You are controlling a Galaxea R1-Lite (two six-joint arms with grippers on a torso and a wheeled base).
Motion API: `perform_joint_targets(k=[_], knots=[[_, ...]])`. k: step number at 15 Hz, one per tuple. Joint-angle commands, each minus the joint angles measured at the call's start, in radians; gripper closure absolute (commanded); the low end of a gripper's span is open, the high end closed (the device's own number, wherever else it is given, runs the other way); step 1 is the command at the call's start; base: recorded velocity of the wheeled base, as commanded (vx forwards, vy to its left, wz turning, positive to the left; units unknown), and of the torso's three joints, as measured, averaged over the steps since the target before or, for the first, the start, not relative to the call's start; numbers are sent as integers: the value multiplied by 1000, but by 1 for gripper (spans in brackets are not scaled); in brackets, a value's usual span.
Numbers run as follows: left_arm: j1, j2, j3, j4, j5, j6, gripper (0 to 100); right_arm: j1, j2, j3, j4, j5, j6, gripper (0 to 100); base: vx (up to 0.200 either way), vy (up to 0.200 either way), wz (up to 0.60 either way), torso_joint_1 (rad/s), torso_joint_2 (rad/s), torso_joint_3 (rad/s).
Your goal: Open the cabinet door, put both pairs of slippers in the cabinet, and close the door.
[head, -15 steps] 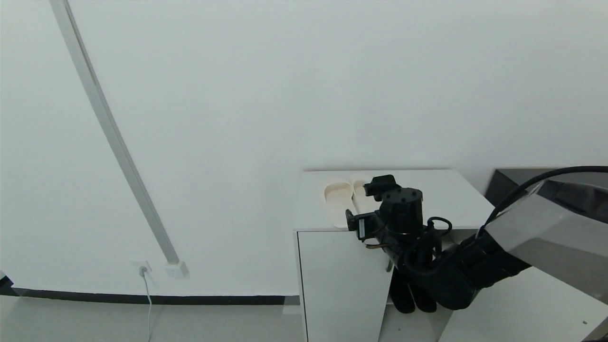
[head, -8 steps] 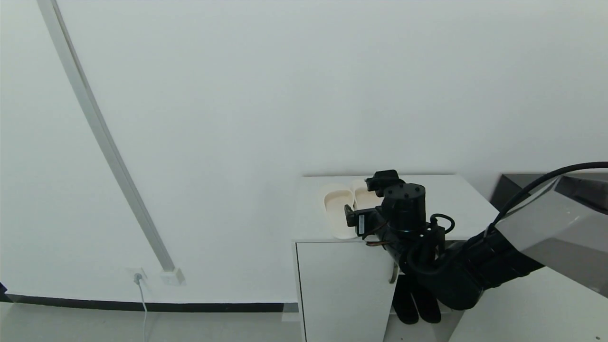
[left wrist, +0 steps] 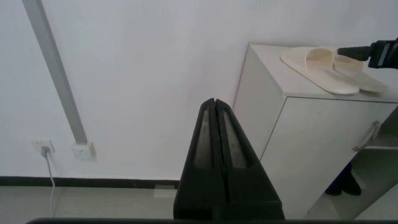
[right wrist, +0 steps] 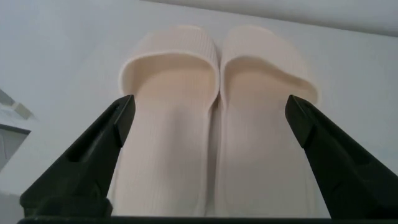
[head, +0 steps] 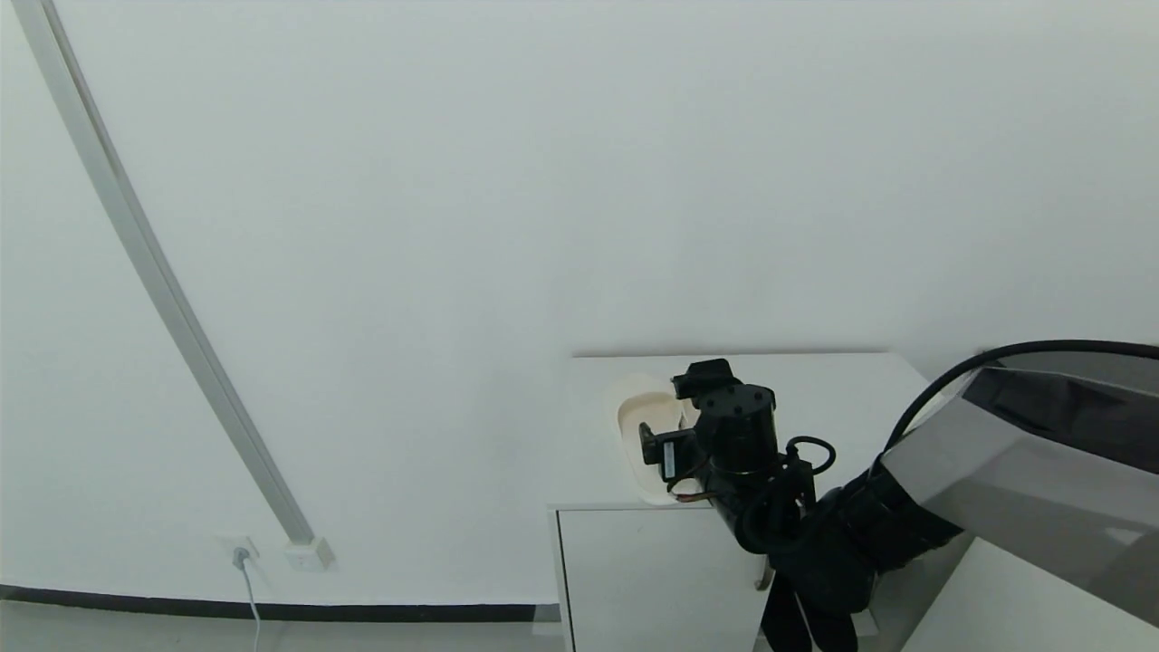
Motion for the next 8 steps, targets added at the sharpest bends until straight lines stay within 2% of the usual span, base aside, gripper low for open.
perform_joint_targets(k=[1, 8], knots=[[0, 1, 0, 0, 1, 0, 100, -21, 61, -56, 28, 0, 20, 0, 0, 0, 0, 0, 0, 0], [1, 1, 0, 0, 1, -2, 100, -69, 195, -240, 66, 15, 22, 0, 0, 0, 0, 0, 0, 0]])
